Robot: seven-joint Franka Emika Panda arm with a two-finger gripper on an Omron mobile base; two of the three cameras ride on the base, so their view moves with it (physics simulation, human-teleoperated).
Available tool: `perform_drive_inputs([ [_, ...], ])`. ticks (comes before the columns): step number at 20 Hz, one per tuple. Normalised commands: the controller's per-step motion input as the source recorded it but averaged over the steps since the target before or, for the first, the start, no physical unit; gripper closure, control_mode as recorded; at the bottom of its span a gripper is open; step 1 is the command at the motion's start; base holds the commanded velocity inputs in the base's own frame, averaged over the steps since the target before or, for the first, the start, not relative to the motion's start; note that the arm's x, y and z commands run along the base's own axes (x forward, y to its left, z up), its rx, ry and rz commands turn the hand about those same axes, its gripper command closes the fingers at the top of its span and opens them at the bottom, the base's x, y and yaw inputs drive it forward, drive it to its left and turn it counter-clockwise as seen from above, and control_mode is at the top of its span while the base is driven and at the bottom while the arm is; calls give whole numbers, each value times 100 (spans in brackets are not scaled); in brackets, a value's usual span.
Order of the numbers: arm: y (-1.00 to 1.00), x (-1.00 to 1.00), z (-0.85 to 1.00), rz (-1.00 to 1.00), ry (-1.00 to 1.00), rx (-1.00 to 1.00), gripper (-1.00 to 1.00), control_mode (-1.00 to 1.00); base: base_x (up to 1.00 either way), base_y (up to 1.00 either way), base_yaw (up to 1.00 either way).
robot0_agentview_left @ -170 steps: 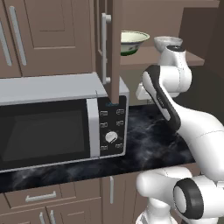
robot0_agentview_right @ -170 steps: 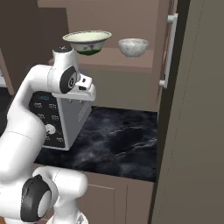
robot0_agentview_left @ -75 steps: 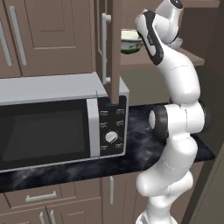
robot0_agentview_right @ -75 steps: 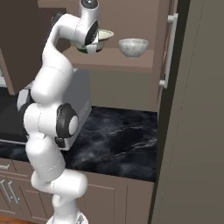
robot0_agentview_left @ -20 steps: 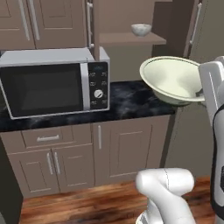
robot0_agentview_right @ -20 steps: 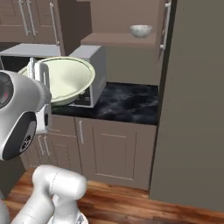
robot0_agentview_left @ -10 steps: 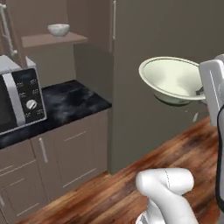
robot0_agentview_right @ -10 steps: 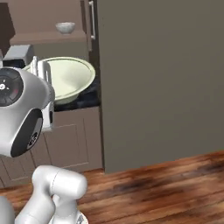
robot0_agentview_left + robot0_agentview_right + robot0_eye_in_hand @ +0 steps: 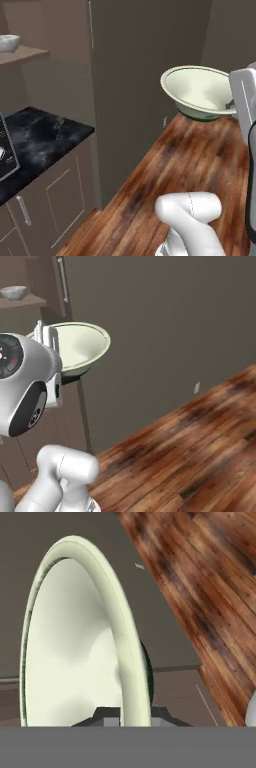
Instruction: Take the smaller bowl and place it next to the appetizer plate on the dining counter , and place the larger bowl next to the plate with cooked food.
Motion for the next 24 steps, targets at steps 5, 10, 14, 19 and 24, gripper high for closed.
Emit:
perform_drive_inputs([
  [5,0,0,0,0,0,0,100,100,6,62,-68],
  [10,0,0,0,0,0,0,100,100,9,19,-96],
  [14,0,0,0,0,0,0,100,100,0,5,-100],
  [19,0,0,0,0,0,0,100,100,74,81,-65],
  [24,0,0,0,0,0,0,100,100,100,98,-43],
])
